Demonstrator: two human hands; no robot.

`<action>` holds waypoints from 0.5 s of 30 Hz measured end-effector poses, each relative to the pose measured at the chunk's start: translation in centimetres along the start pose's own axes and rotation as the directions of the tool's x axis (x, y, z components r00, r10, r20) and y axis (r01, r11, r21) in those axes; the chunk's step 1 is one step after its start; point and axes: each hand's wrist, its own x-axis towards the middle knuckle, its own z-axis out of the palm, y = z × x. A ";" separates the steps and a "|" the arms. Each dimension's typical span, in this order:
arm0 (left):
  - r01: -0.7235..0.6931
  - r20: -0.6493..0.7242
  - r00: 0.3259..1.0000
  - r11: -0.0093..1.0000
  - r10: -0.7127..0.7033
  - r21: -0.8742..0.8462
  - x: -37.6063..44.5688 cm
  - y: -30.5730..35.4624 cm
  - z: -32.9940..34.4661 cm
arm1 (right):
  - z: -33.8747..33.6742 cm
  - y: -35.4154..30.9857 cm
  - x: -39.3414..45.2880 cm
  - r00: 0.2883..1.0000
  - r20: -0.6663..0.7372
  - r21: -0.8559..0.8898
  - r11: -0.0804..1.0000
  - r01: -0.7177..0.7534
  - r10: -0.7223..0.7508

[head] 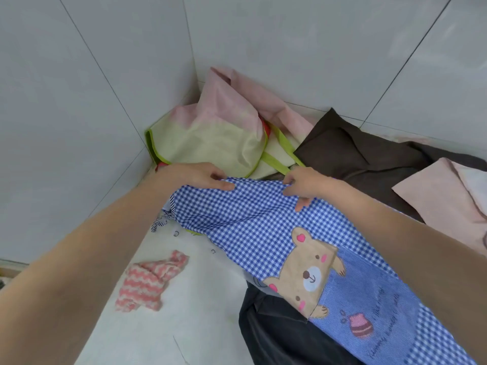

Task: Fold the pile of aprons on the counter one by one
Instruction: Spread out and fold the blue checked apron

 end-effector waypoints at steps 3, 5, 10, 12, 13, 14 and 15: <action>-0.028 -0.107 0.994 0.999 0.030 0.016 0.5 0.4 0.5 | 1.2 -0.8 0.2 0.997 0.074 0.294 0.955 -0.023 0.001; -0.040 -0.281 0.959 0.999 0.046 0.027 0.6 -0.4 0.4 | 2.0 -0.8 0.6 0.998 0.062 0.372 0.927 -0.038 0.016; 0.127 -0.324 0.940 0.991 -0.110 0.033 -1.4 -5.1 -0.9 | 1.5 0.0 1.3 0.973 -0.192 0.167 0.981 -0.097 0.128; 0.130 -0.415 0.896 0.986 -0.161 -0.103 -2.1 -6.5 -1.1 | 1.7 -0.1 1.2 0.973 -0.194 0.146 0.985 -0.096 0.124; 0.101 -0.463 0.863 0.967 -0.202 -0.233 -2.5 -7.0 -1.0 | 1.9 -0.6 1.2 0.976 -0.190 0.131 0.988 -0.084 0.108; 0.061 -0.491 0.833 0.924 -0.255 -0.377 -2.7 -6.8 -0.9 | 2.2 -1.2 1.2 0.979 -0.188 0.128 0.990 -0.058 0.081; 0.031 -0.492 0.810 0.862 -0.318 -0.506 -2.8 -6.7 -0.5 | 2.5 -2.0 1.3 0.982 -0.185 0.131 0.991 -0.016 0.041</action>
